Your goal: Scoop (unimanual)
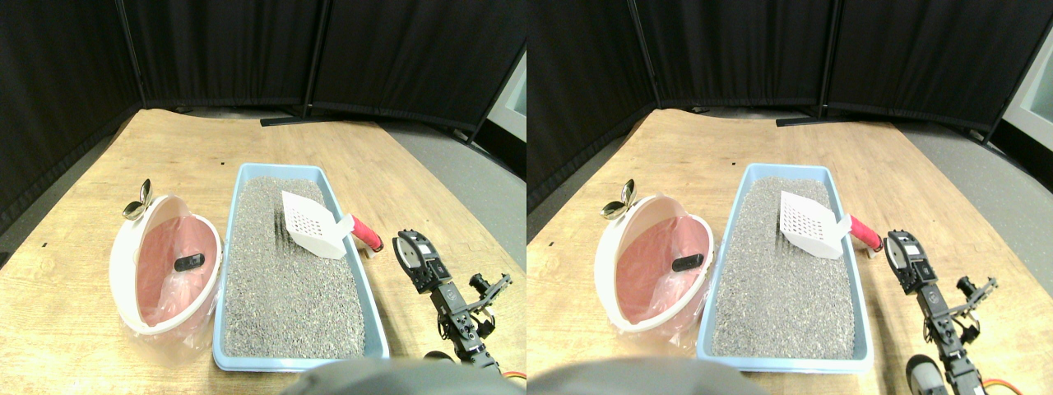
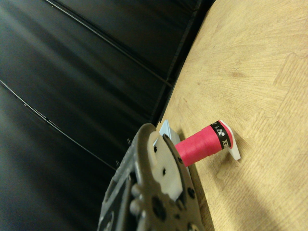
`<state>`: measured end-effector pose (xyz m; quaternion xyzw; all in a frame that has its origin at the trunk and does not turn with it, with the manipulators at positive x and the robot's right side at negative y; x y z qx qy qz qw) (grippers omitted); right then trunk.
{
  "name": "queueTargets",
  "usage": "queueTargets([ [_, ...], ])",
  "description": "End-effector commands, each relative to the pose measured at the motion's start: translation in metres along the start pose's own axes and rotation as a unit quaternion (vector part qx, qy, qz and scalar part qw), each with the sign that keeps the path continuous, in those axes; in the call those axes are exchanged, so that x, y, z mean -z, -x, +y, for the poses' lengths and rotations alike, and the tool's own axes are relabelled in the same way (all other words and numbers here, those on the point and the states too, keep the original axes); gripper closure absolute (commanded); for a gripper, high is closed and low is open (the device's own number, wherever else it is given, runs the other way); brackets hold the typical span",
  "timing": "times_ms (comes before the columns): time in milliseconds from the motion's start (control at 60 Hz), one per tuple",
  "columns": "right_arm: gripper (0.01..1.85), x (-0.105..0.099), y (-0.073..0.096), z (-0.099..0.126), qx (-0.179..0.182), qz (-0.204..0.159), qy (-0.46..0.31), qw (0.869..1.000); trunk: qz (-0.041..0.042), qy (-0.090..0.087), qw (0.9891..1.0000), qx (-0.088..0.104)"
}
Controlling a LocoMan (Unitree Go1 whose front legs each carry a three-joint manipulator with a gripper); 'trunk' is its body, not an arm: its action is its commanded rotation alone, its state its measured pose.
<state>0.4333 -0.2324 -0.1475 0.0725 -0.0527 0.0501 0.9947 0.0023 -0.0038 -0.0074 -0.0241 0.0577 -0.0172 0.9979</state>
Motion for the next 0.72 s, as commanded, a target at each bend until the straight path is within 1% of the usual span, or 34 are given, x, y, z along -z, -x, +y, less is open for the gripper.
queueTargets([
  [17,1.80,-0.0071,0.0006,0.0037,-0.009,-0.025,0.006,1.000,-0.0106,0.007,0.9999,0.005],
  [217,1.80,-0.0071,0.0014,0.0046,-0.004,-0.022,0.008,1.000,-0.0101,0.007,0.9999,0.007],
  [267,1.80,-0.0073,0.0013,0.0051,-0.006,-0.023,0.009,1.000,-0.0098,0.005,0.9999,0.002],
  [333,1.80,-0.0070,0.0012,0.0048,-0.002,-0.027,0.006,1.000,-0.0099,0.006,0.9999,0.001],
  [417,1.80,-0.0068,0.0012,0.0045,-0.006,-0.025,0.004,1.000,-0.0099,0.006,0.9999,0.001],
  [467,1.80,-0.0068,0.0014,0.0046,0.003,-0.019,0.006,1.000,-0.0099,0.006,0.9999,0.001],
  [500,1.80,-0.0065,0.0013,0.0044,-0.003,-0.019,0.004,1.000,-0.0099,0.006,0.9999,0.001],
  [517,1.80,-0.0066,0.0014,0.0046,0.003,-0.017,0.004,1.000,-0.0099,0.006,0.9999,0.001],
  [583,1.80,-0.0065,0.0009,0.0041,-0.006,-0.020,0.003,1.000,-0.0102,0.008,0.9999,-0.001],
  [650,1.80,-0.0066,0.0008,0.0039,-0.006,-0.021,0.006,1.000,-0.0112,0.006,0.9999,0.000],
  [700,1.80,-0.0067,0.0010,0.0037,-0.008,-0.025,0.006,1.000,-0.0095,0.007,0.9999,-0.001],
  [717,1.80,-0.0067,0.0010,0.0034,-0.002,-0.022,0.005,1.000,-0.0095,0.007,0.9999,-0.001],
])
